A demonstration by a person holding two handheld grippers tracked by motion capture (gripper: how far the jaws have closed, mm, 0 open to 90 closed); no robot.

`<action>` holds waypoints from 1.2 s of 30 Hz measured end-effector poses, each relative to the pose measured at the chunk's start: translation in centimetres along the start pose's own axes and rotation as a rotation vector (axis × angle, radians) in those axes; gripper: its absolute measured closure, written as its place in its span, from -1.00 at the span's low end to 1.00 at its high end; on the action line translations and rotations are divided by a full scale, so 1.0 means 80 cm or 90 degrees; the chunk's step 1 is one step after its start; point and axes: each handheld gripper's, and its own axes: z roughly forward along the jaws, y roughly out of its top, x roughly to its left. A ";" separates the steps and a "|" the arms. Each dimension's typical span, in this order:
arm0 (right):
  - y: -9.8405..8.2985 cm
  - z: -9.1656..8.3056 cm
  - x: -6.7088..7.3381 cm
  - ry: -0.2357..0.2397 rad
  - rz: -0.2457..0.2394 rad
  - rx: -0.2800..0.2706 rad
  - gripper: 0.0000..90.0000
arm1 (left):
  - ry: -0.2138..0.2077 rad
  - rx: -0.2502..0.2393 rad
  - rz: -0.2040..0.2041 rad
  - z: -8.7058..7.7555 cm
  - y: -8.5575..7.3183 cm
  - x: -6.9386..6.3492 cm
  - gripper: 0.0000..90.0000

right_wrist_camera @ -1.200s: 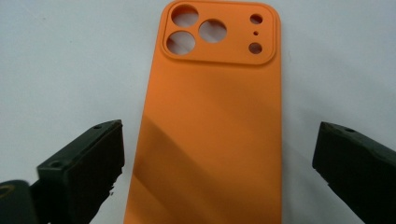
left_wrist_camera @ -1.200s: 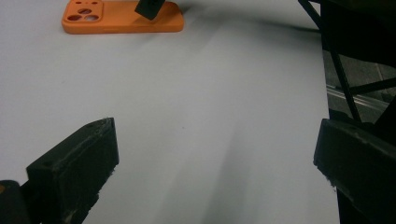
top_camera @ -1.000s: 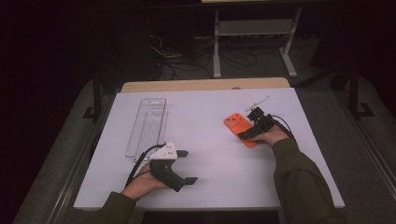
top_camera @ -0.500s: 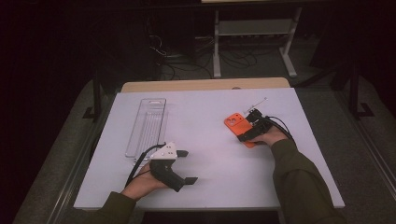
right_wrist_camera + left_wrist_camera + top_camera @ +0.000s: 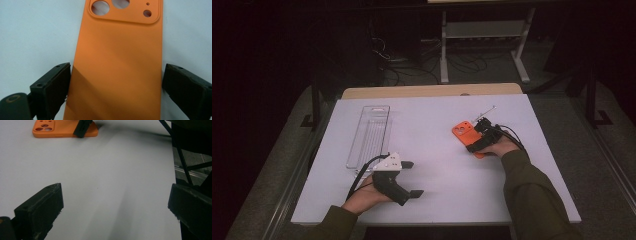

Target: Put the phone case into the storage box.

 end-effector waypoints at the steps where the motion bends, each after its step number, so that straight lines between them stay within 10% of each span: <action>1: 0.000 0.000 0.000 0.000 0.000 0.000 -0.83 | 0.000 0.000 0.000 0.000 0.000 0.000 -1.00; 36: -0.005 -0.004 0.005 -0.004 0.002 -0.017 -0.66 | 0.001 -0.001 -0.002 0.000 0.000 0.000 -1.00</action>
